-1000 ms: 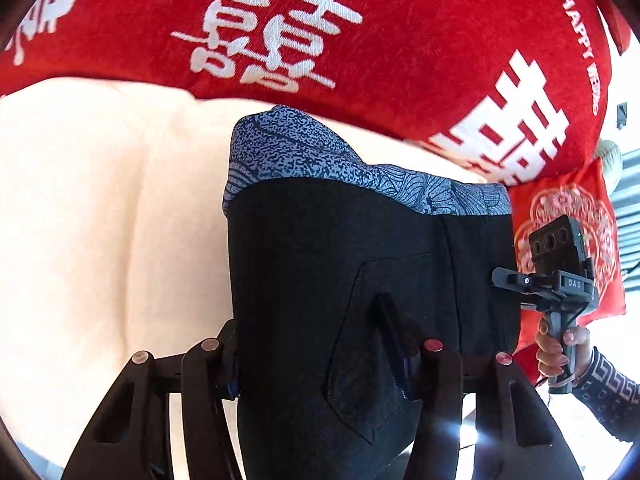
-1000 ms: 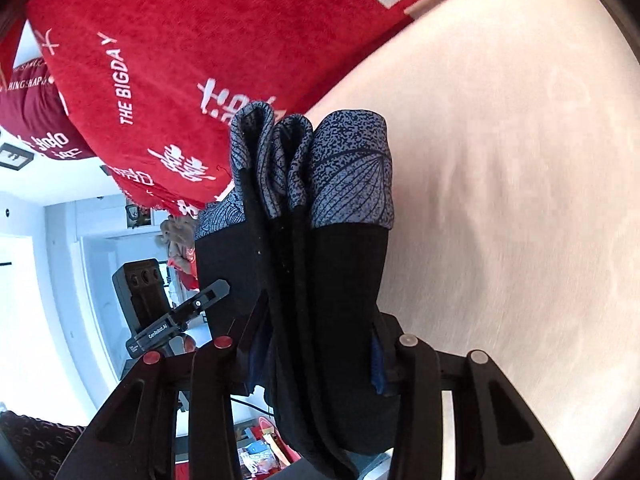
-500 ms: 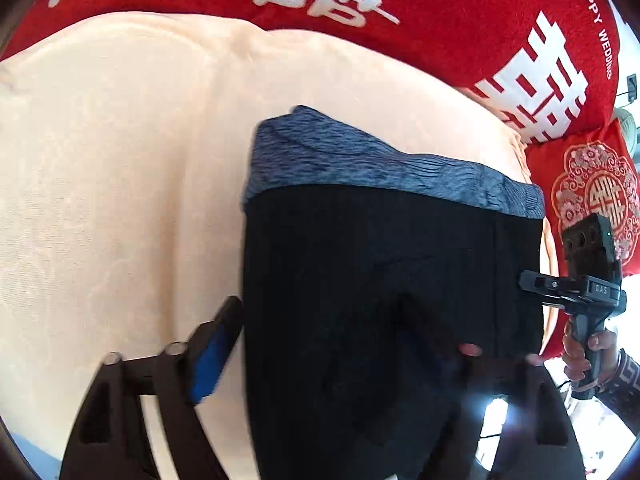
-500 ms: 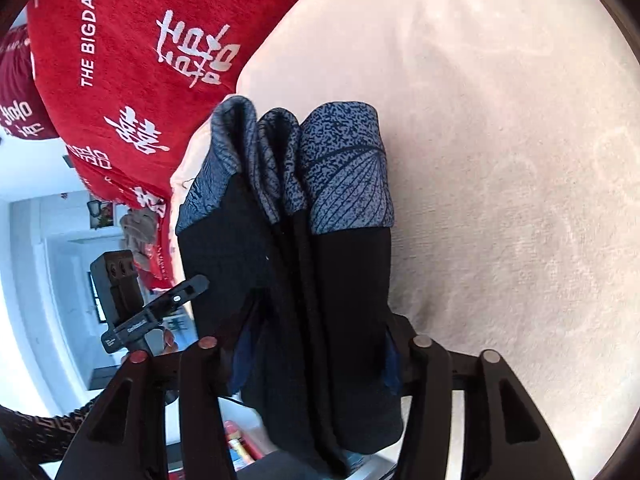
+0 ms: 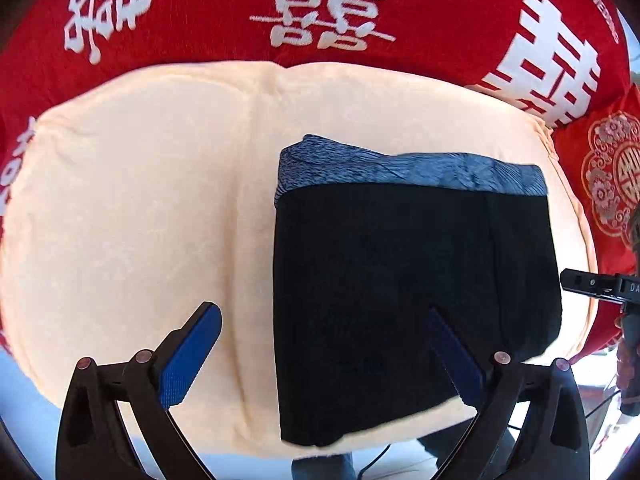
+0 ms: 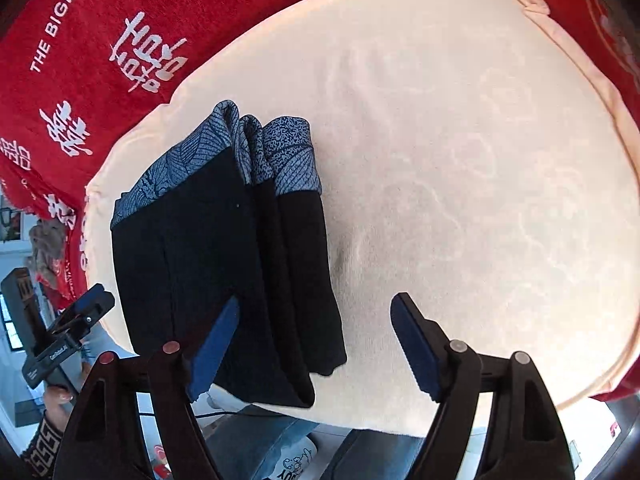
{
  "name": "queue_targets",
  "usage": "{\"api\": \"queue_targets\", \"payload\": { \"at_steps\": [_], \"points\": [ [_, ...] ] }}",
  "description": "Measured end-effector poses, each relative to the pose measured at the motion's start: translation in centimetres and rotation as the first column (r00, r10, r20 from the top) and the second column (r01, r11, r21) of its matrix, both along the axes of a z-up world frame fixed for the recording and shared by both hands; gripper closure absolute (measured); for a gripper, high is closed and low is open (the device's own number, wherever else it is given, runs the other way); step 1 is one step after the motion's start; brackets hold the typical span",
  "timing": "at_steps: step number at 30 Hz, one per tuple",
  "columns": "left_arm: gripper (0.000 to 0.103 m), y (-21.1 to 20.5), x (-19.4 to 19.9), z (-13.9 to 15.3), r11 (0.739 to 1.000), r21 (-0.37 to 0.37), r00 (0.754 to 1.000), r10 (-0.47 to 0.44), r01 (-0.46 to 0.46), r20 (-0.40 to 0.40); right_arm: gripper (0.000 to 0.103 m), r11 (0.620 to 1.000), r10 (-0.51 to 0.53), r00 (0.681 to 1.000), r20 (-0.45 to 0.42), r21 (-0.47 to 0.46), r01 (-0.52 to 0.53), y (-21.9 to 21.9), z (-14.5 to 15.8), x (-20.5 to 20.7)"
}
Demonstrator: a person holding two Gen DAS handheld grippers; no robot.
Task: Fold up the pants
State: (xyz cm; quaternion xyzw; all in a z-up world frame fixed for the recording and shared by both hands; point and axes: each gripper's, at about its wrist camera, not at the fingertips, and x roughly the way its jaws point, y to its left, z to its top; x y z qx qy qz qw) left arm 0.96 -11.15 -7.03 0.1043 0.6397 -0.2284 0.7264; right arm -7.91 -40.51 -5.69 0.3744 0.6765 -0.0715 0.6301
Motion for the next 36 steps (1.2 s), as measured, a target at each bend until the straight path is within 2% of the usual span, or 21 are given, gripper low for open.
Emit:
{"api": "queue_targets", "payload": {
  "at_steps": [2, 5, 7, 9, 12, 16, 19, 21, 28, 36],
  "points": [
    [0.001, -0.4, -1.3, 1.4, 1.000, 0.024, 1.000, -0.016, 0.015, 0.011, 0.019, 0.999, -0.012, 1.000, 0.004, -0.036, 0.012, 0.5, 1.8, -0.7],
    [0.001, -0.9, -3.2, 3.6, 1.000, 0.025, 0.999, -0.019, 0.018, 0.032, 0.010, 0.996, -0.013, 1.000, 0.026, -0.091, 0.015, 1.7, 4.9, -1.3],
    [0.001, -1.1, -4.2, 5.1, 0.999, 0.033, 0.999, -0.015, 0.013, 0.049, 0.009, 0.989, 0.008, 0.999, 0.042, -0.145, -0.002, 2.7, 6.9, -1.5],
    [0.001, -1.0, -5.0, 6.6, 0.998, 0.055, 0.998, -0.011, 0.007, 0.067, 0.000, 0.984, 0.028, 0.998, 0.050, -0.178, -0.018, 3.7, 8.6, -1.5],
    [0.001, -1.2, -5.7, 8.1, 0.998, 0.058, 0.998, 0.001, -0.004, 0.058, 0.000, 0.976, 0.062, 0.997, 0.044, -0.213, -0.051, 5.2, 10.7, -1.4],
    [0.001, -1.2, -6.4, 9.7, 0.993, 0.118, 0.997, -0.014, 0.005, 0.073, 0.000, 0.958, 0.142, 0.990, -0.001, -0.252, -0.137, 7.7, 12.9, -1.3],
    [0.001, -1.1, -6.7, 11.0, 0.986, 0.163, 0.995, -0.037, 0.020, 0.098, 0.000, 0.949, 0.152, 0.988, -0.028, -0.275, -0.154, 8.6, 14.3, -1.1],
    [0.001, -0.9, -6.8, 11.9, 0.987, 0.161, 0.994, -0.036, 0.020, 0.099, 0.000, 0.946, 0.141, 0.990, -0.032, -0.290, -0.144, 8.8, 15.3, -1.0],
    [0.001, -0.6, -6.6, 13.1, 0.983, 0.181, 0.994, -0.028, 0.009, 0.103, 0.000, 0.948, 0.094, 0.995, -0.037, -0.303, -0.100, 8.8, 16.9, 0.0],
    [0.001, -0.7, -6.8, 12.9, 0.983, 0.182, 0.997, -0.001, -0.013, 0.079, 0.000, 0.940, 0.161, 0.985, -0.061, -0.296, -0.171, 9.8, 16.4, 1.3]
  ]
}}
